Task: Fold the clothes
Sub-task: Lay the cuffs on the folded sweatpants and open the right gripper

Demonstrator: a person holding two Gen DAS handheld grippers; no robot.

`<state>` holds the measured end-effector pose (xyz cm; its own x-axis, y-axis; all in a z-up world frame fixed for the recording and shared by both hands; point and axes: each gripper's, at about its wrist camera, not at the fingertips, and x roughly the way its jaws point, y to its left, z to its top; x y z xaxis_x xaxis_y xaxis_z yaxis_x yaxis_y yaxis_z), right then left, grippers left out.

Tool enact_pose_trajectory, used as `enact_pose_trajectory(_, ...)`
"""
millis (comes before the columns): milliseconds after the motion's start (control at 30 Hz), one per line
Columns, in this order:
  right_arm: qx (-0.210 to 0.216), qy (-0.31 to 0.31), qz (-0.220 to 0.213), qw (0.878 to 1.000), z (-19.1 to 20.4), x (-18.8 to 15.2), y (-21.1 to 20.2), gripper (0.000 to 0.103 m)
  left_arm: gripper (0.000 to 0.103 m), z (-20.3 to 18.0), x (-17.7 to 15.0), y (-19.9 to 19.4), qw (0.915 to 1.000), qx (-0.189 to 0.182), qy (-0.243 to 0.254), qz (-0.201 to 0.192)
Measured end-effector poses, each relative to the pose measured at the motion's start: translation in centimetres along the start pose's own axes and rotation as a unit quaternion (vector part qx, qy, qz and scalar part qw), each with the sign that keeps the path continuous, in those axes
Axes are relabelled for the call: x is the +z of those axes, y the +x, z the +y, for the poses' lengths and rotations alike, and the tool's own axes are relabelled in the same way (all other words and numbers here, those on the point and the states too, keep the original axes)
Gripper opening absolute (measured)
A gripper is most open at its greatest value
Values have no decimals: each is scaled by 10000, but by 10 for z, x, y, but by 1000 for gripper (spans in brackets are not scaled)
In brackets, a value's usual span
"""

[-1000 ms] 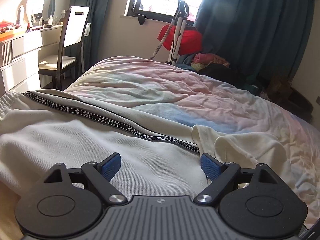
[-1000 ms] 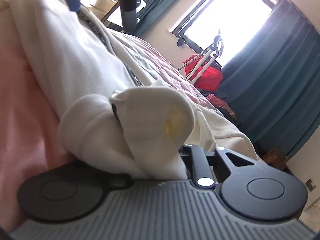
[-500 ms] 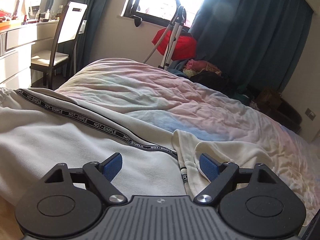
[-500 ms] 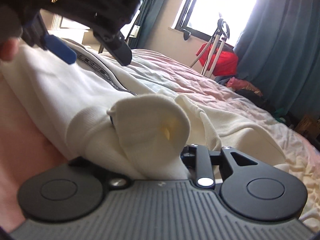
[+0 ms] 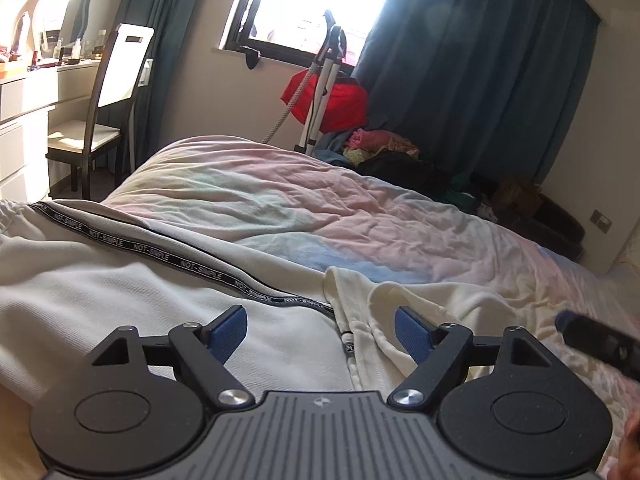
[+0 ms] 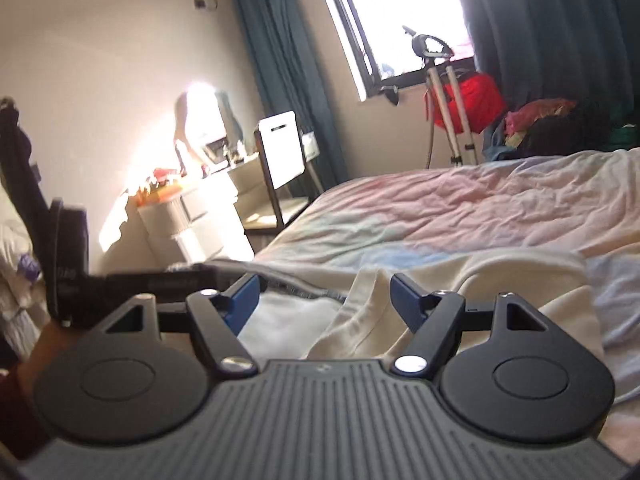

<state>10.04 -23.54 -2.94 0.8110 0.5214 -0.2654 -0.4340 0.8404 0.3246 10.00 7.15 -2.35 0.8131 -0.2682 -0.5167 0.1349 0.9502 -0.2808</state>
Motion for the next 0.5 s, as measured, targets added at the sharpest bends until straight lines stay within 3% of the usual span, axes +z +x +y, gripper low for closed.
enact_pose_trajectory(67, -250, 198, -8, 9995, -15, 5, 10, 75, 80, -11, -5, 0, 9993, -319, 182, 112)
enact_pose_trajectory(100, -290, 350, 64, 9989, -24, 7, 19, 70, 77, -19, -9, -1, 9983, -447, 352, 144)
enact_pose_trajectory(133, -262, 477, 159, 9984, -33, 9, 30, 58, 72, -28, -13, -1, 9970, -538, 528, 177)
enact_pose_trajectory(200, -90, 634, 421, 9971, -47, 12, 55, 50, 65, -46, -24, 2, 9926, -714, 938, 284)
enact_pose_trajectory(300, -117, 749, 832, 9936, -61, 12, 88, 39, 63, -63, -42, 9, 9856, -937, 1331, 452)
enact_pose_trajectory(400, 24, 1098, 1158, 9872, -74, 1, 105, 39, 57, -74, -55, 20, 9797, -996, 1641, 585)
enact_pose_trajectory(500, 145, 1366, 1296, 9820, -82, -12, 110, 39, 57, -86, -64, 31, 9718, -1024, 2051, 552)
